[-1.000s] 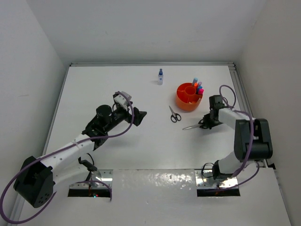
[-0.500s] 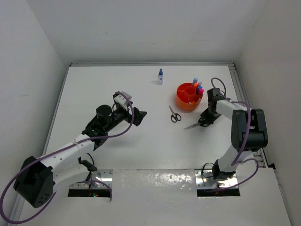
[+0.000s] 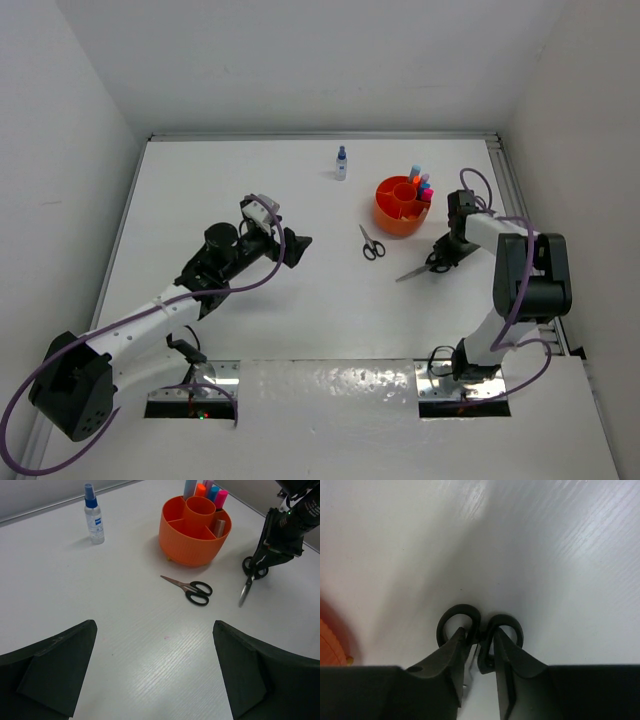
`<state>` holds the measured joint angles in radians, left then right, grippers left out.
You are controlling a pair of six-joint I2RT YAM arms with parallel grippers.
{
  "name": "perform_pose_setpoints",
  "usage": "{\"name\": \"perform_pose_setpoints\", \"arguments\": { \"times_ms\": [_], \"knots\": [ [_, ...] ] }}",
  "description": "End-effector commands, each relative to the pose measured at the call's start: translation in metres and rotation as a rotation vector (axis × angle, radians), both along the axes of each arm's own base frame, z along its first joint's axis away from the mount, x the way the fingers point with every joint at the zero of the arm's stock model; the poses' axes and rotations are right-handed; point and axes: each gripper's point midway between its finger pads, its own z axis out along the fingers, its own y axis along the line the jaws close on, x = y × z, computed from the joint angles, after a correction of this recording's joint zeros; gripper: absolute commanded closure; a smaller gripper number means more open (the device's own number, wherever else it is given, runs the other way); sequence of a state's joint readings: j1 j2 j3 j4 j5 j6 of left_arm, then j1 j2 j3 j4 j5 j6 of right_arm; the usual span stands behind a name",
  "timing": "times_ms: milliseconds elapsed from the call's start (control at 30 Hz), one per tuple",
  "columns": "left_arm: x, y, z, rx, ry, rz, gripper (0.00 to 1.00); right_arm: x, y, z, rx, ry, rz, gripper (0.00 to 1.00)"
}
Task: Sort the stationery into containers
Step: Pick up the scissors from the center of the board.
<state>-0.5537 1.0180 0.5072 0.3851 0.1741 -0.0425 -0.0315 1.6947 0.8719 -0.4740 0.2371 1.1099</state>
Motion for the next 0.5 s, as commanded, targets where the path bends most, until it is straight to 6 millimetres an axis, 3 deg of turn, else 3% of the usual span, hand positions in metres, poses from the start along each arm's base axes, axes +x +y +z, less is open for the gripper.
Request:
{"name": "perform_pose_setpoints", "arguments": {
  "times_ms": [0, 167, 267, 467],
  "knots": [
    [0.003, 0.005, 0.015, -0.032, -0.05, 0.021, 0.0, -0.009, 0.0, -0.011, 0.011, 0.012, -0.056, 0.77],
    [0.005, 0.008, 0.015, -0.027, -0.056, 0.036, 0.0, -0.013, 0.0, -0.011, 0.007, -0.021, -0.049, 1.0],
    [0.004, 0.008, 0.014, -0.028, -0.055, 0.036, 0.0, -0.01, -0.007, 0.002, -0.03, -0.095, -0.043, 1.0],
    [0.005, 0.007, 0.014, -0.03, -0.055, 0.034, 0.0, 0.005, -0.022, 0.052, -0.163, -0.333, 0.027, 1.0]
  ]
}}
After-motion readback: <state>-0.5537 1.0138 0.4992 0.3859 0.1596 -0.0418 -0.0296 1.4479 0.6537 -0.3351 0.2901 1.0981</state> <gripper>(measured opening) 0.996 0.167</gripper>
